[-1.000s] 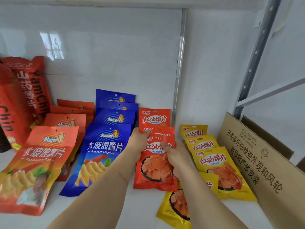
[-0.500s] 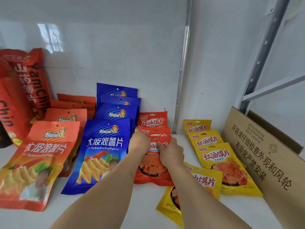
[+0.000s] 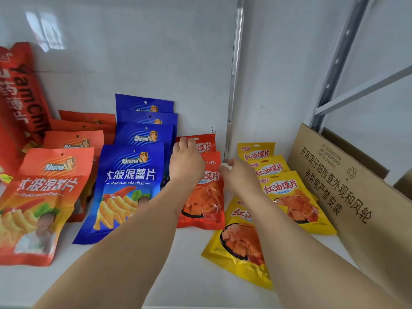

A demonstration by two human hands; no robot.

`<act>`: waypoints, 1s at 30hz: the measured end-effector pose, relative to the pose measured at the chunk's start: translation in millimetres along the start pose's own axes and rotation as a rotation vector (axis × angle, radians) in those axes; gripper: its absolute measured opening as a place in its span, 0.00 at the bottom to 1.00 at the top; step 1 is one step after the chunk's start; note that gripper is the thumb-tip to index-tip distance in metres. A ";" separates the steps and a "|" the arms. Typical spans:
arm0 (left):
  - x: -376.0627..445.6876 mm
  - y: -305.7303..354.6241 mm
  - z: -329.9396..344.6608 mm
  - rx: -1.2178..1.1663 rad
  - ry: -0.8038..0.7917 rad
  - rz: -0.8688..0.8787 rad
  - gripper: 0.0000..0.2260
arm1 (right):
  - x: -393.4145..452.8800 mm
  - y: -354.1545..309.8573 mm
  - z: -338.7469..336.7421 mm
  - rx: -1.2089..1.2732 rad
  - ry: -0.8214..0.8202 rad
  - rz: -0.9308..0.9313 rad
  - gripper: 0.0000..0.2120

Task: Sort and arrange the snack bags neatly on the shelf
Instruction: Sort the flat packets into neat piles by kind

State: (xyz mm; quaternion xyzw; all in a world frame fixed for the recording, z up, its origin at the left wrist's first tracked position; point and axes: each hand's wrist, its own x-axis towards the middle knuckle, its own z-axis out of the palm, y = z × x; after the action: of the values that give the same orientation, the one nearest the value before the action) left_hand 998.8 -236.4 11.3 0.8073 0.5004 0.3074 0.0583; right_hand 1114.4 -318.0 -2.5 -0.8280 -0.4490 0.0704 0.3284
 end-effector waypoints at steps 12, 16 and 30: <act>-92.7 72.4 0.6 0.044 -0.548 0.430 0.28 | -38.1 98.2 -94.6 -0.007 0.121 0.152 0.25; -91.7 79.8 18.7 0.321 -0.595 0.355 0.32 | -45.3 106.1 -86.7 0.063 0.026 0.236 0.29; -99.0 86.3 20.2 0.093 -0.468 0.165 0.18 | -48.3 105.9 -90.2 -0.014 -0.070 0.242 0.23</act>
State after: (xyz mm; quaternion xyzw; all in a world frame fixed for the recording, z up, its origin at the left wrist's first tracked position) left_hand 1045.9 -358.1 -13.7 0.8963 0.4195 0.0923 0.1100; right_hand 1197.1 -439.9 -5.6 -0.8755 -0.3574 0.1352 0.2957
